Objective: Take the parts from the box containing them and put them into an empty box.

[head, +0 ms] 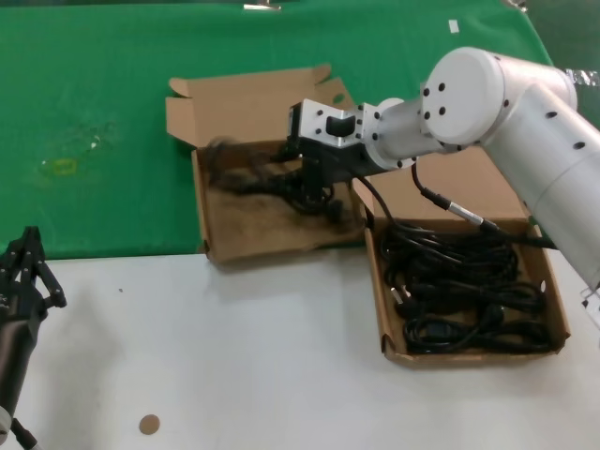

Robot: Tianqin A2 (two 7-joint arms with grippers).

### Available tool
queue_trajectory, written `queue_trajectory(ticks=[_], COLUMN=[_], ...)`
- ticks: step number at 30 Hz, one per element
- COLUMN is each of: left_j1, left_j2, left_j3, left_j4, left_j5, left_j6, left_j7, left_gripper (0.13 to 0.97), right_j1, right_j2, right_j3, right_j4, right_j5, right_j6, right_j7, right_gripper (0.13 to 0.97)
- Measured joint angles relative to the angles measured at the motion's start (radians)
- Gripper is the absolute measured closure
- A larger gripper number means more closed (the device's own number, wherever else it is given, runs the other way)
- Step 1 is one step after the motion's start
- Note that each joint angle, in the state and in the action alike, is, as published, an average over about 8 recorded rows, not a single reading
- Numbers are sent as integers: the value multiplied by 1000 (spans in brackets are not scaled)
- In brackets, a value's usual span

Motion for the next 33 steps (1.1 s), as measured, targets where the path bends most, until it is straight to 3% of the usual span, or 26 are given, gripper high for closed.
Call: queue_trajectory(ticks=[8,12,21,29,33], left_j1=[0,0,0,0,0], left_j2=[0,0,0,0,0], left_j3=[0,0,0,0,0], left_j4=[0,0,0,0,0], left_j5=[0,0,0,0,0], left_j6=[0,0,0,0,0], left_j7=[0,0,0,0,0], left_gripper=[945,945,945,918,902], right_j1=[-4,-8,-15,-38,-80], right_j2=[-4,-1,6,9,12], right_j3=[-1,2,6,19,41], right_j4=[-9,-1,26,43,73], right_j5=[1,2,3,17,44], right_j6=[9,9,5,22,54], right_j7=[-12,-8,9,6,0], right_gripper=[787,787,629,413,351])
